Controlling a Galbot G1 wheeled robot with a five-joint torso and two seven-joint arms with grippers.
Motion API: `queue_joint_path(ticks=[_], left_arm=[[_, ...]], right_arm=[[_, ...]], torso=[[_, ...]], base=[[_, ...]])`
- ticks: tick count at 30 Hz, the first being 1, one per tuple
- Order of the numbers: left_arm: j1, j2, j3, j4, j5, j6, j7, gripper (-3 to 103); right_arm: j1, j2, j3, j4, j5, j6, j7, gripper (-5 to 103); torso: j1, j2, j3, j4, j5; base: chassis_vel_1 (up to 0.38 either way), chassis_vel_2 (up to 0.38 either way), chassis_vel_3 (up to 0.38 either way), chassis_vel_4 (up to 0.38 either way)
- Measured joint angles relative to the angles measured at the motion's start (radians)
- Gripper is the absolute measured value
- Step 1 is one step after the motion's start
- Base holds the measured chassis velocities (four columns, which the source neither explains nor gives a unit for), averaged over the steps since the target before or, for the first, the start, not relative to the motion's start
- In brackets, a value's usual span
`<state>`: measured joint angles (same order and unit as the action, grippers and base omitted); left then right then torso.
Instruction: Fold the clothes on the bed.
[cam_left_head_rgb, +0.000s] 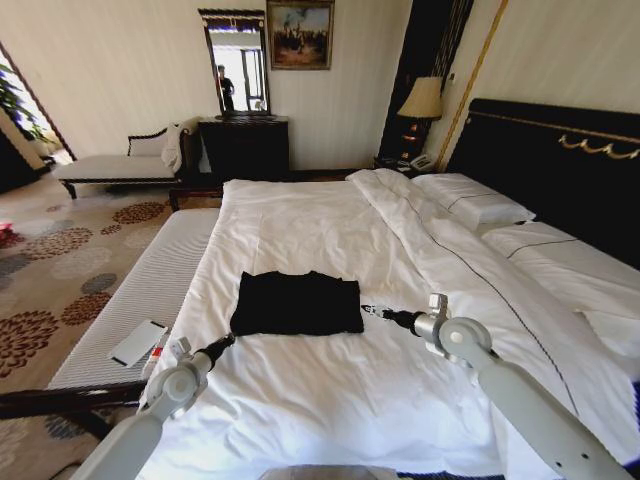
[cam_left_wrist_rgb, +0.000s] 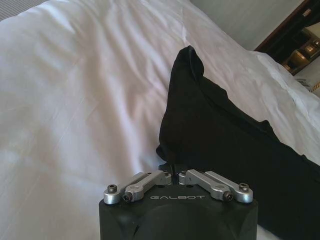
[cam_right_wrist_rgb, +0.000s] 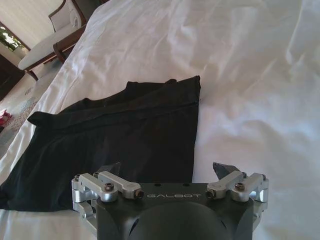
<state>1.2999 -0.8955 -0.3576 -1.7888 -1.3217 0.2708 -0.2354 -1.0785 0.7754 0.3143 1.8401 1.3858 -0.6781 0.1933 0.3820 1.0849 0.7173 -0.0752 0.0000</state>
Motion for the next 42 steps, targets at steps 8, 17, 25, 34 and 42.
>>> queue_joint_path(ticks=[8,17,25,34,42], left_arm=[[0.008,0.012,-0.004,-0.021,-0.001,-0.001,-0.001,1],[0.012,0.014,-0.002,-0.027,0.000,-0.001,-0.006,1],[0.008,0.012,0.000,-0.028,0.000,-0.003,-0.006,1],[0.008,0.013,0.004,-0.032,0.001,-0.003,-0.008,1],[0.007,0.023,0.005,-0.037,0.000,-0.003,-0.009,1]], right_arm=[[-0.012,0.059,0.000,-0.004,0.027,-0.053,0.004,100],[-0.007,0.111,-0.013,-0.066,-0.013,-0.057,-0.018,100],[0.006,0.125,-0.018,-0.106,-0.030,-0.057,-0.030,100],[0.006,0.151,-0.023,-0.139,-0.047,-0.050,-0.045,100],[0.021,0.177,-0.043,-0.164,-0.058,-0.050,-0.044,96]], torso=[[0.000,0.000,0.000,0.0001,-0.0001],[0.000,0.000,0.000,0.0000,-0.0001],[0.000,0.000,0.000,0.0001,-0.0002],[0.000,0.000,0.000,0.0000,-0.0001],[0.000,0.000,0.000,0.0000,-0.0001]], base=[[0.000,0.000,0.000,0.000],[0.000,0.000,0.000,0.000],[0.000,0.000,0.000,0.000],[0.000,0.000,0.000,0.000],[0.000,0.000,0.000,0.000]])
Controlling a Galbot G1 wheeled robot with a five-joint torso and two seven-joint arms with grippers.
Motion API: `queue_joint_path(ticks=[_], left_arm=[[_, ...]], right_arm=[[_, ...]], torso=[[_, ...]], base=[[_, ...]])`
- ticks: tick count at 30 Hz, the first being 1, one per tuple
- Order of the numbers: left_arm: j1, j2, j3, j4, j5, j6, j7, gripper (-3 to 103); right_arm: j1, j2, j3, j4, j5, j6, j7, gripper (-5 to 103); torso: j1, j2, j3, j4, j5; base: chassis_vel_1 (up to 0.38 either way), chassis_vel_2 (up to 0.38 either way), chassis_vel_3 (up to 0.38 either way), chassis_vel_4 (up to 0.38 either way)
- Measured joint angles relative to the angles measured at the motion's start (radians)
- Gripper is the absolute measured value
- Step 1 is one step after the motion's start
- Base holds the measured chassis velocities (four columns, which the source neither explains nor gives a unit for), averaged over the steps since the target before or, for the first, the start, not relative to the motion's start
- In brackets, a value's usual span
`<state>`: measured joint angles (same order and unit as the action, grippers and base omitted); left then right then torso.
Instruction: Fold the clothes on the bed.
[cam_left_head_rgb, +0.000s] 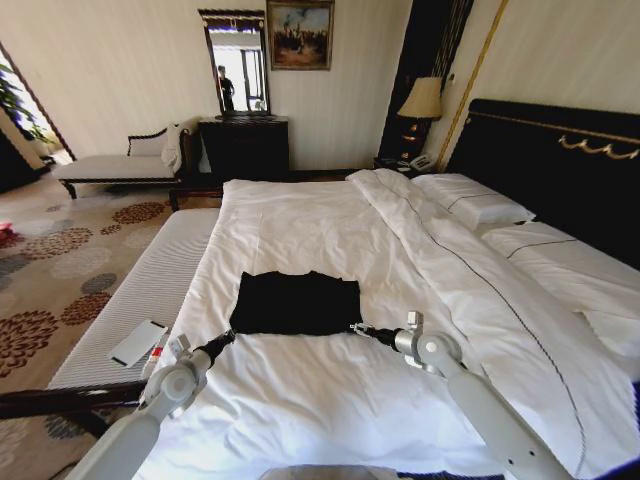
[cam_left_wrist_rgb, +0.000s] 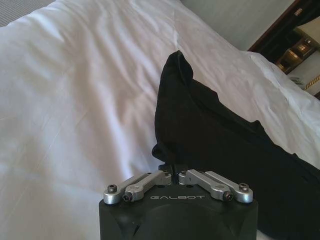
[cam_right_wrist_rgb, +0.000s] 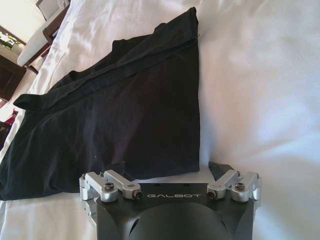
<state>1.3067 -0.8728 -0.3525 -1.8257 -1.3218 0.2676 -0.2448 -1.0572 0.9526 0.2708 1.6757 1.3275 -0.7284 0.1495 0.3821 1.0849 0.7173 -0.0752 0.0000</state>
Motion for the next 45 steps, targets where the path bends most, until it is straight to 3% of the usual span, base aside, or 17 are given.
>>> queue_joint_path(ticks=[3,6,8,12,14,15,18,19,22,24,28,45], left_arm=[[0.001,0.002,-0.001,0.003,0.000,0.000,0.001,1],[0.000,0.002,0.001,0.006,0.000,0.000,0.002,1],[0.000,0.002,0.002,0.006,0.000,0.000,0.002,1],[-0.001,0.004,0.004,0.006,0.000,0.000,0.002,1],[-0.001,0.005,0.004,0.006,0.000,0.000,0.003,1],[-0.001,0.006,0.003,0.007,0.000,0.000,0.003,1],[-0.002,0.008,0.002,0.009,0.000,-0.001,0.004,1],[-0.003,0.007,0.001,0.010,0.000,-0.001,0.004,1],[-0.002,0.007,0.000,0.010,0.000,-0.001,0.005,1],[-0.002,0.006,-0.001,0.010,0.001,-0.001,0.006,1],[0.000,0.004,-0.002,0.010,0.004,-0.002,0.007,1],[0.093,0.002,-0.038,-0.080,0.068,-0.020,0.022,1]], right_arm=[[0.000,0.001,-0.001,-0.006,-0.002,0.000,0.000,87],[0.001,0.003,-0.003,-0.013,-0.004,0.003,0.000,71],[0.002,0.003,-0.003,-0.014,-0.004,0.005,0.000,71],[0.005,0.003,-0.003,-0.020,-0.004,0.010,-0.002,49],[0.005,0.003,-0.003,-0.021,-0.005,0.011,-0.002,49],[0.005,0.003,-0.004,-0.023,-0.007,0.014,-0.005,38],[0.005,0.004,-0.004,-0.025,-0.010,0.017,-0.009,33],[0.004,0.005,-0.004,-0.025,-0.012,0.019,-0.010,22],[0.002,0.006,-0.004,-0.024,-0.015,0.020,-0.011,17],[0.001,0.007,-0.004,-0.023,-0.016,0.024,-0.011,7],[0.001,0.003,-0.004,-0.021,-0.020,0.036,-0.016,1],[-0.118,-0.043,0.058,0.123,-0.048,0.058,-0.041,0]], torso=[[0.000,0.000,0.000,0.0000,0.0000],[0.000,0.000,0.000,0.0000,0.0000],[0.000,0.000,0.000,0.0000,0.0000],[0.000,0.000,0.000,0.0000,0.0000],[0.000,0.000,0.000,0.0000,0.0000],[0.000,0.000,0.000,0.0000,0.0000],[0.000,0.000,0.000,0.0000,0.0000],[0.000,0.000,0.000,0.0000,0.0000],[0.000,0.000,0.000,0.0000,0.0000],[0.000,0.000,0.000,0.0000,0.0000],[0.000,0.000,0.000,0.0000,0.0000],[0.000,0.000,0.000,0.0000,0.0000]], base=[[0.000,0.000,0.000,0.000],[0.000,0.000,0.000,0.000],[0.000,0.000,0.000,0.000],[0.000,0.000,0.000,0.000],[0.000,0.000,0.000,0.000],[0.000,0.000,0.000,0.000],[0.000,0.000,0.000,0.000],[0.000,0.000,0.000,0.000],[0.000,0.000,0.000,0.000],[0.000,0.000,0.000,0.000],[0.000,0.000,0.000,0.000],[0.000,0.000,0.000,0.000]])
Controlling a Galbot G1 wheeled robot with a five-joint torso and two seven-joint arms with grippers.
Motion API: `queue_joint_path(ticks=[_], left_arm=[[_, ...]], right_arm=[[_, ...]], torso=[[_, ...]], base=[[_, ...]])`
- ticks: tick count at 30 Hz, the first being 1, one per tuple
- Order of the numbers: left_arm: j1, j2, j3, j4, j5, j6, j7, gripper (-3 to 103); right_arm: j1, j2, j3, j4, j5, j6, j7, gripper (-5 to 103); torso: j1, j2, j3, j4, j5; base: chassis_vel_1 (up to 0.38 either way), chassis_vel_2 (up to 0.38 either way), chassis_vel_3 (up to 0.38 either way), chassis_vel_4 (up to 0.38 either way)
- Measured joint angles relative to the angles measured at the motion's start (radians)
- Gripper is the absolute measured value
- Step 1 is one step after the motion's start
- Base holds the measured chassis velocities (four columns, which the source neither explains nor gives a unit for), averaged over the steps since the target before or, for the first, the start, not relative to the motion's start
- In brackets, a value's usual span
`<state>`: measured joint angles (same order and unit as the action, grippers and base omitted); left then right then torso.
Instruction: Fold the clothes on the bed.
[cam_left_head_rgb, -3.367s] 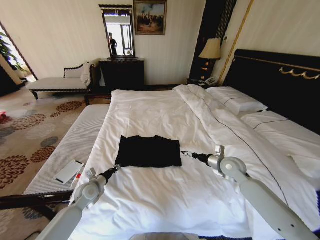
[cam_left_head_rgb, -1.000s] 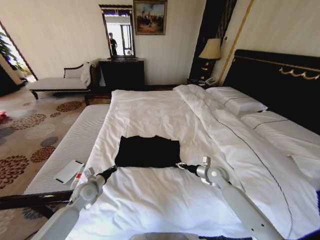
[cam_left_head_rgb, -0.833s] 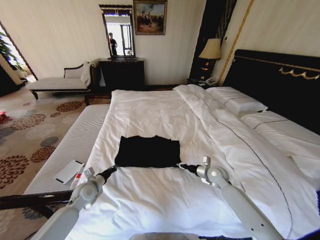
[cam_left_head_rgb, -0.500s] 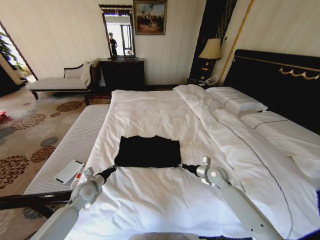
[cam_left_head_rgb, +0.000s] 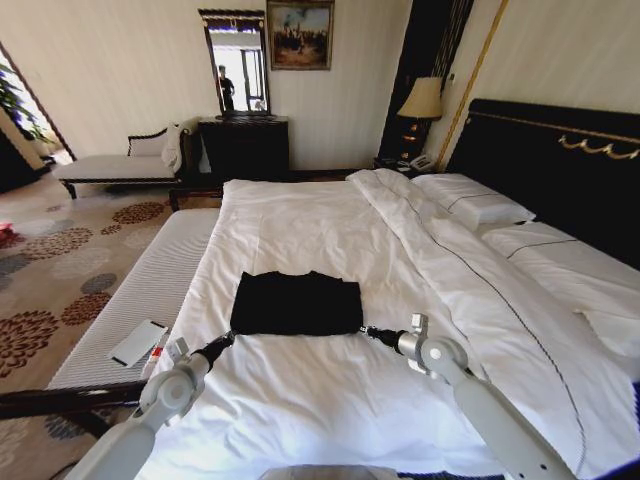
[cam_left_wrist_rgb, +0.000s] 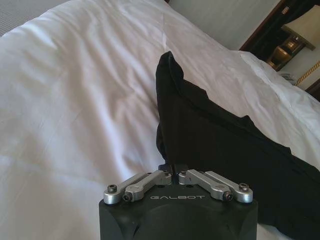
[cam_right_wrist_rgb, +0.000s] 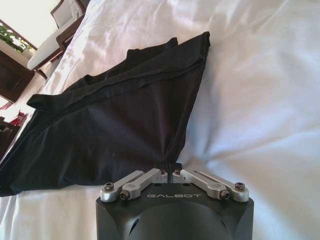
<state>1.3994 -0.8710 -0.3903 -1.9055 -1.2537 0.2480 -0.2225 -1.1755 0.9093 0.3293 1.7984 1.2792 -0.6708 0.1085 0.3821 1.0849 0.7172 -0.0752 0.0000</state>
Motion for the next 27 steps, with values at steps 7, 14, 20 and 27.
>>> queue_joint_path(ticks=[7,14,20,27], left_arm=[[0.078,0.011,-0.051,-0.063,0.000,0.000,0.006,1],[0.172,0.000,-0.129,-0.132,-0.006,0.002,0.021,1],[0.308,-0.020,-0.233,-0.198,-0.006,0.003,0.057,1],[0.492,-0.037,-0.331,-0.279,0.047,-0.011,0.092,1]], right_arm=[[-0.106,-0.008,0.071,0.061,-0.007,0.000,-0.008,0],[-0.196,-0.019,0.138,0.142,-0.004,-0.008,-0.007,0],[-0.310,-0.025,0.230,0.236,-0.009,-0.018,-0.017,0],[-0.456,-0.026,0.325,0.334,-0.019,-0.019,-0.031,0]], torso=[[0.000,0.000,0.000,-0.0001,0.0000],[0.000,0.000,0.000,0.0000,0.0000],[0.000,0.000,0.000,-0.0001,0.0000],[0.000,0.000,0.000,0.0000,-0.0001]], base=[[0.000,0.000,0.000,0.000],[0.000,0.000,0.000,0.000],[0.000,0.000,0.000,0.000],[0.000,0.000,0.000,0.000]])
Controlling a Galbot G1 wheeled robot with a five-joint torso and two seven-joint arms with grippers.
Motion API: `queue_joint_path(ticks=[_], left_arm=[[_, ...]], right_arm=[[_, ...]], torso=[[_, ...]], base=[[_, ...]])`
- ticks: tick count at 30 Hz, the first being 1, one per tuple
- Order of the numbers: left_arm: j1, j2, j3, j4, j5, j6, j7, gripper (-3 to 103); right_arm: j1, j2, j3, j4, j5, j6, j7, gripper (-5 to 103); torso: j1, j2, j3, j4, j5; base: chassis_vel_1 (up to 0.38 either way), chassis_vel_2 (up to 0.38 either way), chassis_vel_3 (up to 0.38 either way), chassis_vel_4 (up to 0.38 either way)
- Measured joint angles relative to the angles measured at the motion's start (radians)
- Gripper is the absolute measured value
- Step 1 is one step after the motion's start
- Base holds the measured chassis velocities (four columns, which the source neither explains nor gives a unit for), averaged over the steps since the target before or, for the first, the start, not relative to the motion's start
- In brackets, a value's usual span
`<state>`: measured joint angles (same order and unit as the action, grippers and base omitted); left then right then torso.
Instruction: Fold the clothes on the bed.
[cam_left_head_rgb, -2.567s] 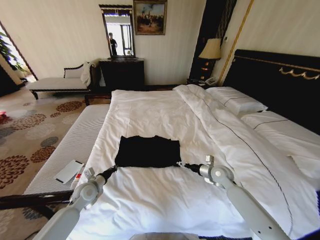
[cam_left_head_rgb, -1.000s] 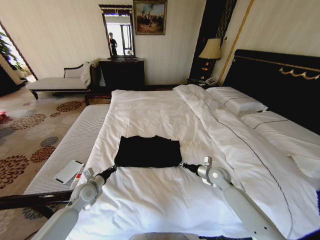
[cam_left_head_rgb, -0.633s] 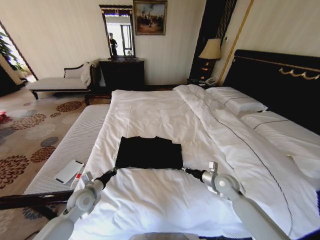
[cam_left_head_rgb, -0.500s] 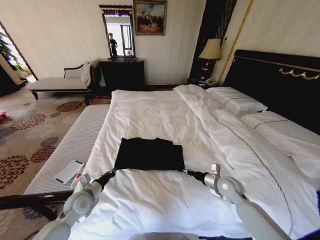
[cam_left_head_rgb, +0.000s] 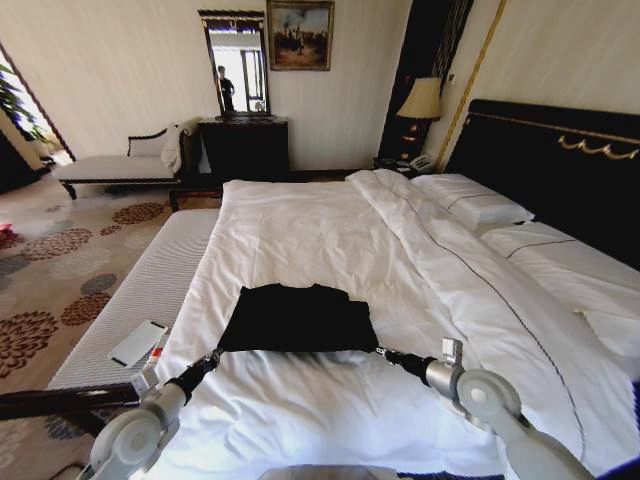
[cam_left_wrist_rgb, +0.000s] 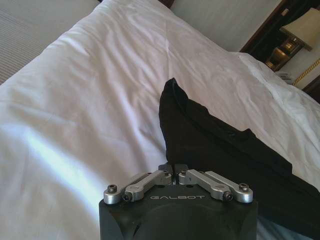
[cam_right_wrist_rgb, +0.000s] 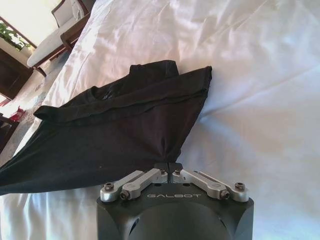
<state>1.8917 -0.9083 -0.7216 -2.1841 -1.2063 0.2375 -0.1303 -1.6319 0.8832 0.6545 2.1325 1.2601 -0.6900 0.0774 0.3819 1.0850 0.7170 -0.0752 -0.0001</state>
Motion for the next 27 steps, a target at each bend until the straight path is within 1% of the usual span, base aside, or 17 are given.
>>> queue_joint_path(ticks=[2,3,4,8,9,11,12,14,19,20,23,27], left_arm=[[0.057,0.000,-0.027,-0.029,0.030,-0.011,0.013,1],[0.057,0.000,-0.027,-0.029,0.030,-0.011,0.013,1],[0.094,-0.002,-0.043,-0.053,0.048,-0.018,0.020,1],[0.169,-0.033,-0.073,-0.103,0.077,-0.029,0.023,1],[0.169,-0.033,-0.073,-0.103,0.077,-0.029,0.023,1],[0.217,-0.052,-0.089,-0.124,0.087,-0.037,0.033,1],[0.217,-0.052,-0.089,-0.124,0.087,-0.037,0.033,1],[0.260,-0.067,-0.101,-0.135,0.096,-0.049,0.045,1],[0.335,-0.094,-0.123,-0.148,0.119,-0.068,0.056,1],[0.367,-0.100,-0.133,-0.155,0.136,-0.080,0.061,1],[0.395,-0.107,-0.141,-0.167,0.149,-0.087,0.061,1],[0.439,-0.124,-0.130,-0.190,0.190,-0.095,0.061,1]], right_arm=[[-0.049,0.000,0.024,0.036,-0.003,0.000,-0.001,0],[-0.049,0.000,0.024,0.036,-0.003,0.000,-0.001,0],[-0.079,0.002,0.034,0.060,-0.010,0.000,-0.002,0],[-0.155,0.024,0.042,0.108,-0.054,0.000,-0.004,0],[-0.155,0.024,0.042,0.108,-0.054,0.000,-0.004,0],[-0.202,0.035,0.059,0.129,-0.083,0.001,-0.014,0],[-0.202,0.035,0.059,0.129,-0.083,0.001,-0.014,0],[-0.246,0.046,0.086,0.148,-0.100,0.004,-0.025,0],[-0.295,0.065,0.137,0.178,-0.098,0.006,-0.028,0],[-0.317,0.071,0.152,0.194,-0.097,0.005,-0.028,0],[-0.341,0.081,0.160,0.211,-0.102,0.005,-0.027,0],[-0.385,0.099,0.170,0.228,-0.125,0.005,-0.026,0]], torso=[[0.000,0.000,0.000,0.0000,0.0003],[0.000,0.000,0.000,0.0000,0.0003],[0.000,0.000,0.000,0.0001,0.0001],[0.000,0.000,0.000,0.0000,0.0000],[0.000,0.000,0.000,0.0000,0.0000],[0.000,0.000,0.000,0.0002,0.0002],[0.000,0.000,0.000,0.0002,0.0002],[0.000,0.000,0.000,0.0000,0.0001],[0.000,0.000,0.000,0.0000,-0.0001],[0.000,0.000,0.000,0.0002,0.0001],[0.000,0.000,0.000,0.0000,0.0001],[0.000,0.000,0.000,0.0001,0.0001]], base=[[0.000,0.000,0.000,0.000],[0.000,0.000,0.000,0.000],[0.000,0.000,0.000,0.000],[0.000,0.000,0.000,0.000],[0.000,0.000,0.000,0.000],[0.000,0.000,0.000,0.000],[0.000,0.000,0.000,0.000],[0.000,0.000,0.000,0.000],[0.000,0.000,0.000,0.000],[0.000,0.000,0.000,0.000],[0.000,0.000,0.000,0.000],[0.000,0.000,0.000,0.000]])
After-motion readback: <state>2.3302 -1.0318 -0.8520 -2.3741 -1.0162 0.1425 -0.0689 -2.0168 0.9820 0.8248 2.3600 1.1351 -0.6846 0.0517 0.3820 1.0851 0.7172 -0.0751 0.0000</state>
